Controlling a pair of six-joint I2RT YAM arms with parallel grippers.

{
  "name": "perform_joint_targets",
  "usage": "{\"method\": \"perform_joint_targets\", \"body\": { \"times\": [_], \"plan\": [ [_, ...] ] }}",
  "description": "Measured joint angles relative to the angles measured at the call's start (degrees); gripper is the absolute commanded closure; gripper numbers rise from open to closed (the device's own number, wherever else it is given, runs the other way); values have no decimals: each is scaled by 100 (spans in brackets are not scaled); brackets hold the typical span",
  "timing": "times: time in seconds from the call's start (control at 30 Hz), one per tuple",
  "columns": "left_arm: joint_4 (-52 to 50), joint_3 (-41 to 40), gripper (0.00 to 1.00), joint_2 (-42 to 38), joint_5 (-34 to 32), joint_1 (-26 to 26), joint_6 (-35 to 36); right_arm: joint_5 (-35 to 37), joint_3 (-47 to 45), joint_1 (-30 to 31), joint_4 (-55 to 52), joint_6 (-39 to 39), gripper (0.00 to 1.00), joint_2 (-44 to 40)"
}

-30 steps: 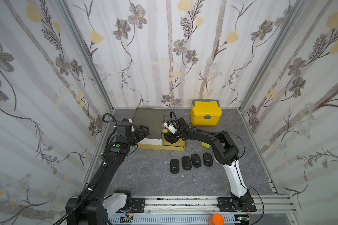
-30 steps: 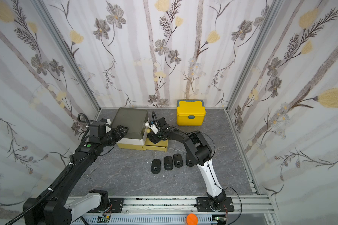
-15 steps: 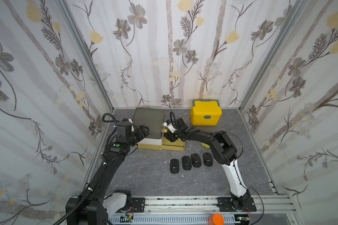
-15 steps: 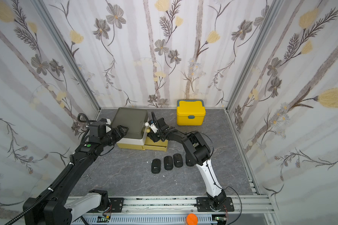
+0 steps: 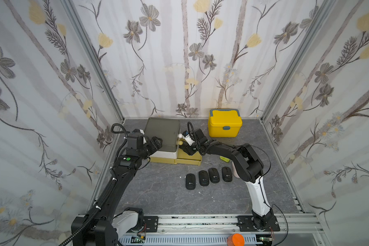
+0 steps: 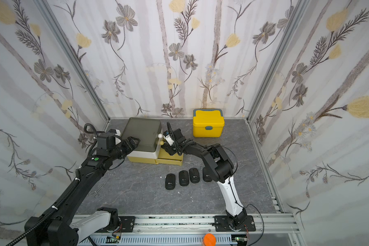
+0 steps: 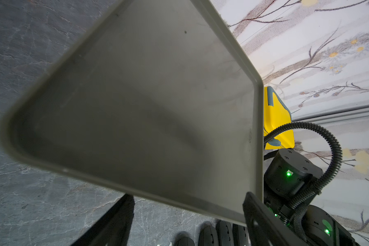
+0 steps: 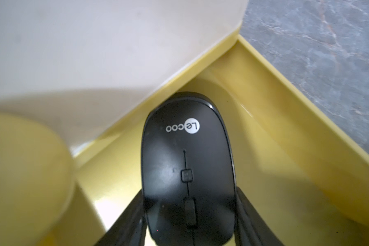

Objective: Take the mice out of the drawer
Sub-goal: Pick up the mouse from the drawer, then place the mouse at the center of the board.

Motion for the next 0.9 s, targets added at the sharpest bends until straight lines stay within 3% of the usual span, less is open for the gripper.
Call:
{"method": "perform_joint_targets", "body": {
  "times": [0.4, 0.7, 0.9],
  "plan": [
    [-46, 59, 17, -68, -2, 0, 22, 57, -625, -133, 103, 142, 48, -551],
    [-186, 179, 17, -334, -195, 0, 153, 232, -1458, -140, 79, 595, 49, -1556],
    [-463, 184, 17, -612, -295, 7, 306, 444, -2048, 197, 42, 955, 48, -2505]
  ]
}}
